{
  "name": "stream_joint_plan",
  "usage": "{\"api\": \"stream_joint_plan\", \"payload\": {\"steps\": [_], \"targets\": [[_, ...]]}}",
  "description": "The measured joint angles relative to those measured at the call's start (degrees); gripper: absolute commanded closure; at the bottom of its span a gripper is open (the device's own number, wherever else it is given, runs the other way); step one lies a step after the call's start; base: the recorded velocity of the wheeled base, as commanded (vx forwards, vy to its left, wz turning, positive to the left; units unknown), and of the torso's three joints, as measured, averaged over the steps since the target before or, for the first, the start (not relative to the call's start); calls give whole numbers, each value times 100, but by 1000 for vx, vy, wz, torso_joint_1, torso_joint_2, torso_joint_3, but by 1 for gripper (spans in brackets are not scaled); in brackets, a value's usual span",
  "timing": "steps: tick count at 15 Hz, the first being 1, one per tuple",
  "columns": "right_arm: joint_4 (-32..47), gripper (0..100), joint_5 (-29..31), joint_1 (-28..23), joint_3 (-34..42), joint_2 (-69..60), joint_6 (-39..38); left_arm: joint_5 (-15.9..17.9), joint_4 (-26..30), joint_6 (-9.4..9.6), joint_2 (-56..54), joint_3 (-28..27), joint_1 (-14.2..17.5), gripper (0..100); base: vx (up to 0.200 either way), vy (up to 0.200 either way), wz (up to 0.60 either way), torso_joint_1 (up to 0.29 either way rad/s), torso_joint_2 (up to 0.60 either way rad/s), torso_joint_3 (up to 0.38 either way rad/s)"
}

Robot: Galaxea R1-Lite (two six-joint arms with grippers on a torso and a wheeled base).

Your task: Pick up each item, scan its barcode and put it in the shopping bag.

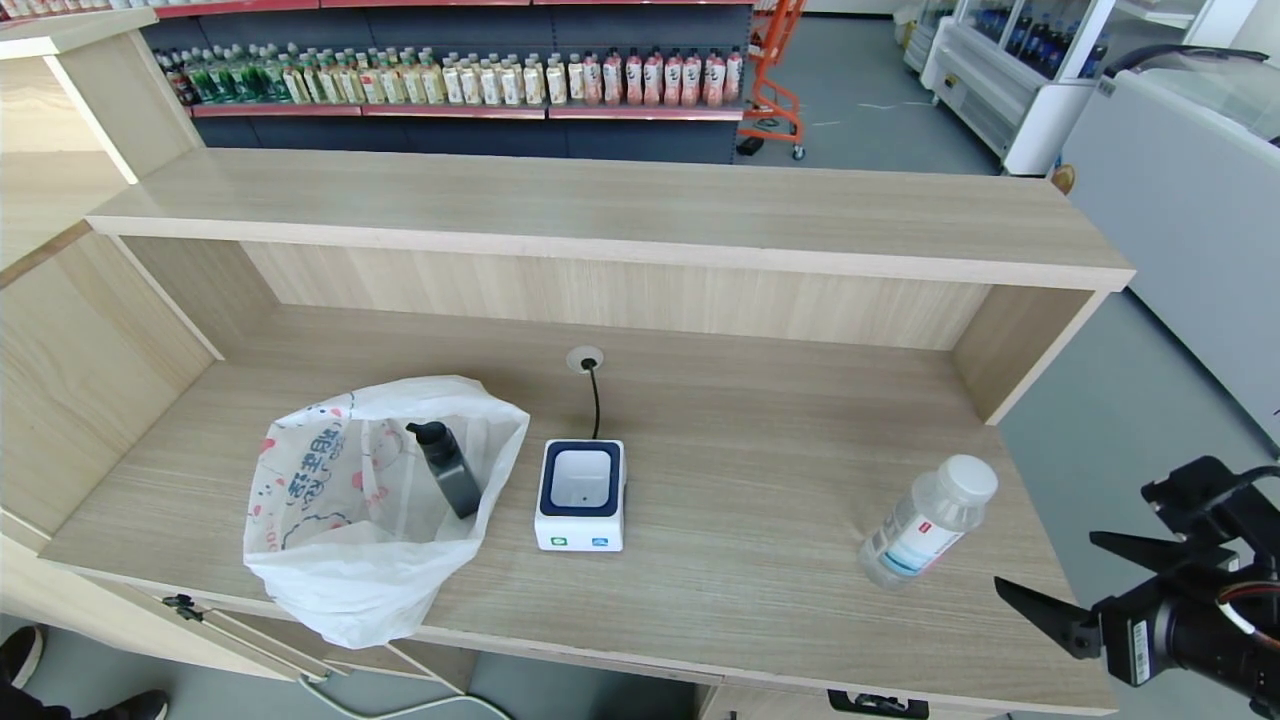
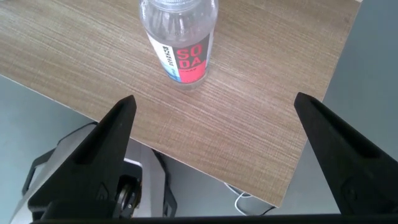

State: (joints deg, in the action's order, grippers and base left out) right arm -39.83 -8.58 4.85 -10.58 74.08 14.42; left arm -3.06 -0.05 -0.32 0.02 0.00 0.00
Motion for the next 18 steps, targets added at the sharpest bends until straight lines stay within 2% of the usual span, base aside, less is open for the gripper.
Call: {"api": "stream_joint_plan", "payload": {"steps": [18], "targets": [[-2482, 0, -11, 705, -208, 2291, 2, 0, 0, -1, 0, 0, 0, 0, 0, 0, 0, 0, 0, 0]]}}
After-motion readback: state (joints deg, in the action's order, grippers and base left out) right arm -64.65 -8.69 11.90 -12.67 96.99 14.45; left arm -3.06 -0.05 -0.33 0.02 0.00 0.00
